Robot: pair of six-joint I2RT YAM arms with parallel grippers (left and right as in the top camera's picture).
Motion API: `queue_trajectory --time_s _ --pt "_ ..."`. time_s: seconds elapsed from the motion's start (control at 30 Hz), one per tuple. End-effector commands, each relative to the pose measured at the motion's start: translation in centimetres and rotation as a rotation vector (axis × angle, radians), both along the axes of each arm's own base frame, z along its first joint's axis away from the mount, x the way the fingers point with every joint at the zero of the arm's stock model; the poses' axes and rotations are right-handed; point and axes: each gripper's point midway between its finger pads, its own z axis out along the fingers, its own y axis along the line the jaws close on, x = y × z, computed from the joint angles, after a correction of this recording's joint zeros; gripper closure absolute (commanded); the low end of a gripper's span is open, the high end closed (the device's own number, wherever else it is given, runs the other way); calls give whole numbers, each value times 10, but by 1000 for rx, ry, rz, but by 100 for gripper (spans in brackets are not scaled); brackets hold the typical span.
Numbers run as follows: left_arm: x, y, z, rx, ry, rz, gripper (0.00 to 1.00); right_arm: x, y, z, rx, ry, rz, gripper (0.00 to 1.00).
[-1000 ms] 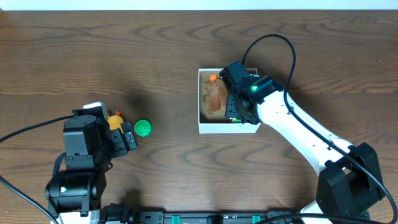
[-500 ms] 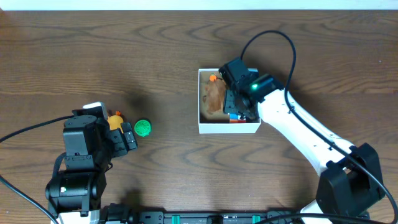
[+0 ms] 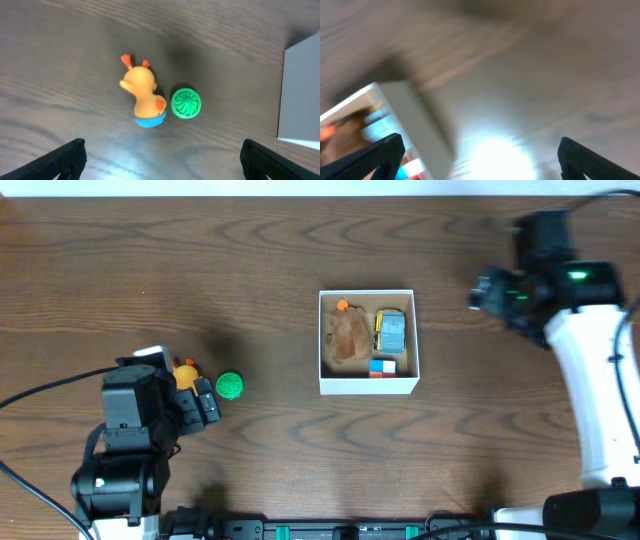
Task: Pack container
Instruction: 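Lower the cube into the box and open the right gripper, then retract the right arm and grasp the orange duck with the left gripper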
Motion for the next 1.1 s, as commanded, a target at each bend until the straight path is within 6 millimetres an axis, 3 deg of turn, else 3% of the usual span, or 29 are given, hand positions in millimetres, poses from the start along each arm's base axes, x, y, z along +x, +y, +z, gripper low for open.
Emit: queue_trajectory --time_s 0.0,0.13,0.33,0.53,0.67,0.77,0.9,1.07 --pt "13 13 28 15 -24 100 2 -11 -30 0 -32 38 34 1" --pt "34 14 23 -1 63 123 2 -24 -55 -14 -35 92 -5 1" --pt "58 15 -18 -3 221 133 2 -42 -68 -26 -21 153 -21 1" --pt "70 15 -50 1 319 133 2 -54 -65 13 -62 36 18 1" --pt "72 19 -64 0 365 145 2 -78 -59 46 -89 -61 29 1" --pt "72 25 -74 -18 394 192 2 -95 -54 56 -100 -109 50 1" --pt "69 33 -90 -44 445 266 2 -113 -49 47 -102 -124 56 1" --pt "66 34 -111 -43 522 272 2 -120 -47 14 -86 -64 58 1"
